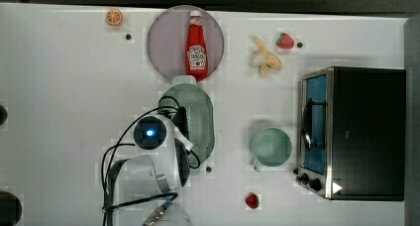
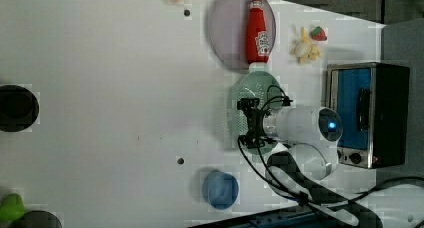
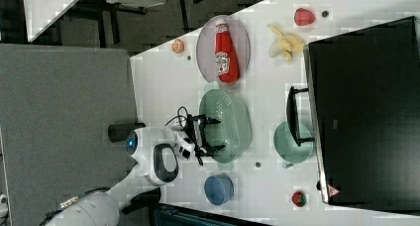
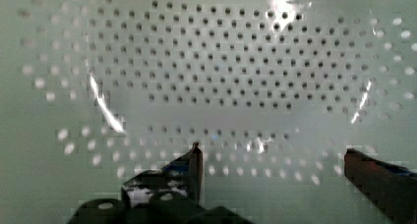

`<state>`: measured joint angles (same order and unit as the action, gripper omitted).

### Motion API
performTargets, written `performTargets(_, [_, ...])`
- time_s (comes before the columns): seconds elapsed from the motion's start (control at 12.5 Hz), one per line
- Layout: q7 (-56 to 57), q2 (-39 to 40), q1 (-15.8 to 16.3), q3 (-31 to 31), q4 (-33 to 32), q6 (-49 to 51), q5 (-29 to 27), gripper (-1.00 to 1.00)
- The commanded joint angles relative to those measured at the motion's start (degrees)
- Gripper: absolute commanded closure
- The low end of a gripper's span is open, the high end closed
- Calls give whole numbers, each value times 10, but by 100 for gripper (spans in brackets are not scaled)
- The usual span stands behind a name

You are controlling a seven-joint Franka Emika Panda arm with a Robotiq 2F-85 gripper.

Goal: Drag strainer right to left.

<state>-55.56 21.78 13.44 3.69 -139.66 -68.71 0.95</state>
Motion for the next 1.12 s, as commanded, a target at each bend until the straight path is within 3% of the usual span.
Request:
performTargets(0.08, [-88,6,35,13,25,13,4,-100])
performTargets(0.48, [-123,46,75,14,82,22,0,-100])
performTargets(1.12, [-127,98,144,17,196,96,-54,-100])
